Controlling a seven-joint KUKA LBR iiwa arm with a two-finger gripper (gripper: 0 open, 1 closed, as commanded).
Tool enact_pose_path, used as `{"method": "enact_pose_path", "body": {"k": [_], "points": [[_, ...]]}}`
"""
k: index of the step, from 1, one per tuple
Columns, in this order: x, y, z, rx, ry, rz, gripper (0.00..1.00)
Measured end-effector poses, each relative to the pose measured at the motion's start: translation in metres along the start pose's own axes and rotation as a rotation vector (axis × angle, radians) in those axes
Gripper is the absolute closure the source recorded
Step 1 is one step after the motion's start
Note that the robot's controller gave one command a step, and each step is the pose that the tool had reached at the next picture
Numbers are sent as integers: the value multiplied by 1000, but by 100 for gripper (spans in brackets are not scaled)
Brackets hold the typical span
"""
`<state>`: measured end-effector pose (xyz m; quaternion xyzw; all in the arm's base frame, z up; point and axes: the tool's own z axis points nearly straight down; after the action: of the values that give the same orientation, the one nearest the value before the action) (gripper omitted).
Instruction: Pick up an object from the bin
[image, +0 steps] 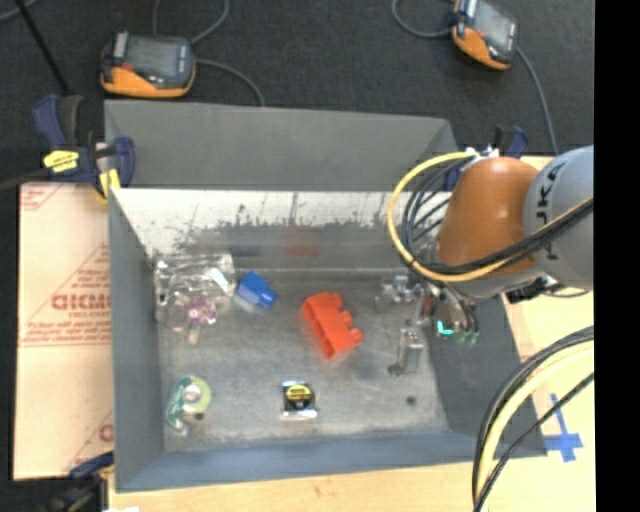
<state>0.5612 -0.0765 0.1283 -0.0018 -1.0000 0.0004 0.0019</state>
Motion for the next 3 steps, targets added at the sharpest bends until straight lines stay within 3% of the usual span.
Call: {"method": "enact_pose_path", "body": {"k": [1, 2, 3], "points": [[-37, 56, 61, -4, -7, 43, 0], [-21, 91, 57, -3, -6, 199, 0], [-21, 90, 58, 0, -6, 196, 100]]}}
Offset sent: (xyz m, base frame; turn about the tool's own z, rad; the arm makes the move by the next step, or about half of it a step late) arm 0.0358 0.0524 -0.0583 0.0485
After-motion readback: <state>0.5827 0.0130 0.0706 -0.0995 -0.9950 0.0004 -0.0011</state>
